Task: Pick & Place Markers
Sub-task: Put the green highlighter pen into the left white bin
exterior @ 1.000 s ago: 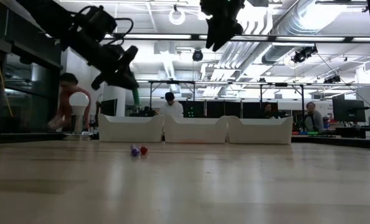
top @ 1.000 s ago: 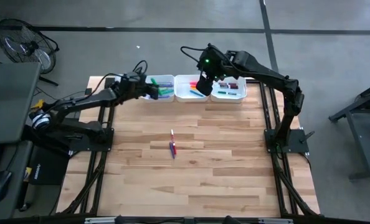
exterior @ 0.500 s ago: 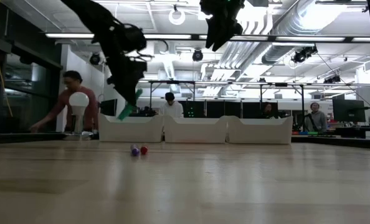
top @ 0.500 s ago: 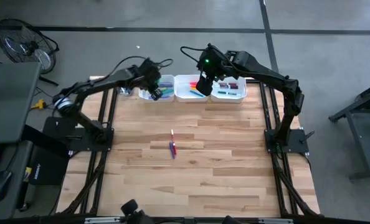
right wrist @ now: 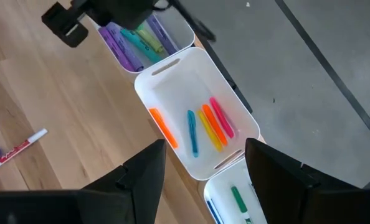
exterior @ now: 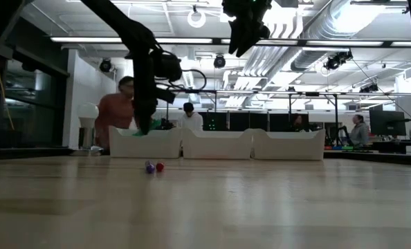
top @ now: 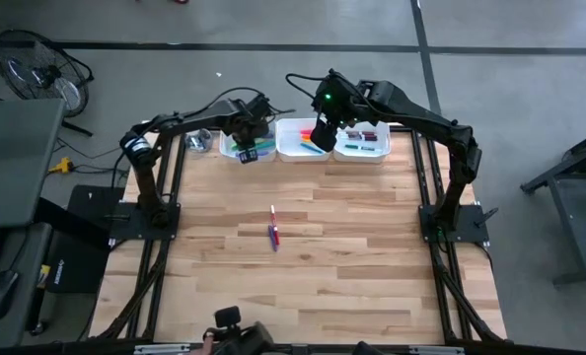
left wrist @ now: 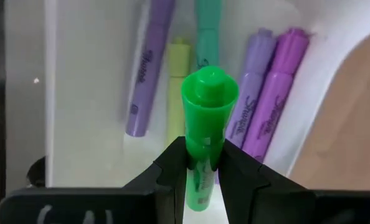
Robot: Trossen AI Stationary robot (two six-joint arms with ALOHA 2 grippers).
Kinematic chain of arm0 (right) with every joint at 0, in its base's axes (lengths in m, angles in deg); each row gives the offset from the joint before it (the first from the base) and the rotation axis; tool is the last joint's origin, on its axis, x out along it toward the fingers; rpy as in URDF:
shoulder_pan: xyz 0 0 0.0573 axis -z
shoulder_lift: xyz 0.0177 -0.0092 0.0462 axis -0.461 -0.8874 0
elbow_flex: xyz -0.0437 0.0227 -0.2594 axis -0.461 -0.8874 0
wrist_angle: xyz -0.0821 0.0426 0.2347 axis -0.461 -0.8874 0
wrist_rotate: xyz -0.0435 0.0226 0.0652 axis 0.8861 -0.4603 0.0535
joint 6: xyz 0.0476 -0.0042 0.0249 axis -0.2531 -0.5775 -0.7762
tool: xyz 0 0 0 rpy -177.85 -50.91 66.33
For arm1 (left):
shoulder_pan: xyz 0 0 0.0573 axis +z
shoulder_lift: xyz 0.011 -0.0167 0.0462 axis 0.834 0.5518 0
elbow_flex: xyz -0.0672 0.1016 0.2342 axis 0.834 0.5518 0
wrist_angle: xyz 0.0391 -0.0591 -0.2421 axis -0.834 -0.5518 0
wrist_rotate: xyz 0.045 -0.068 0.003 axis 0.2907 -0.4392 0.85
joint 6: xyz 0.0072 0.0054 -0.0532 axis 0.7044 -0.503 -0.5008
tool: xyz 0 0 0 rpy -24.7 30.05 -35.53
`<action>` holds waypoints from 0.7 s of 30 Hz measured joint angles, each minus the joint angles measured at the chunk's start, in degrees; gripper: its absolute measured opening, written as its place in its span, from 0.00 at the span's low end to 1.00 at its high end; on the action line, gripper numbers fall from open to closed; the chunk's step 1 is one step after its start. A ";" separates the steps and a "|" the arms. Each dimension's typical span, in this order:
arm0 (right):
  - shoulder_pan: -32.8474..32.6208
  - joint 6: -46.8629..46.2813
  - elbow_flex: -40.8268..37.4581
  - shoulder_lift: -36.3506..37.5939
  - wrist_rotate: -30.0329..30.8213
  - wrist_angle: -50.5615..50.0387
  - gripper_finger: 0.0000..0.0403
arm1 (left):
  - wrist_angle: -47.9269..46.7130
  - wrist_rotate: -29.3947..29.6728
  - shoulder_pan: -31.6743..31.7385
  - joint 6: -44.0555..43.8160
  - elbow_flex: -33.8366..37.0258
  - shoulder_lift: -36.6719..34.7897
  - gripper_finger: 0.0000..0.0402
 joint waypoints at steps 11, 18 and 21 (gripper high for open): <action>0.00 -0.48 0.00 0.00 0.00 0.02 0.52 | -3.01 0.79 -0.38 3.35 -1.43 3.05 0.17; 0.00 -0.72 0.00 0.00 -0.02 0.00 0.52 | -3.04 0.76 -0.38 3.73 -1.43 3.05 0.20; 0.00 -1.34 0.00 0.00 -0.02 0.00 0.52 | -3.04 0.80 -0.38 3.77 -1.43 3.05 0.29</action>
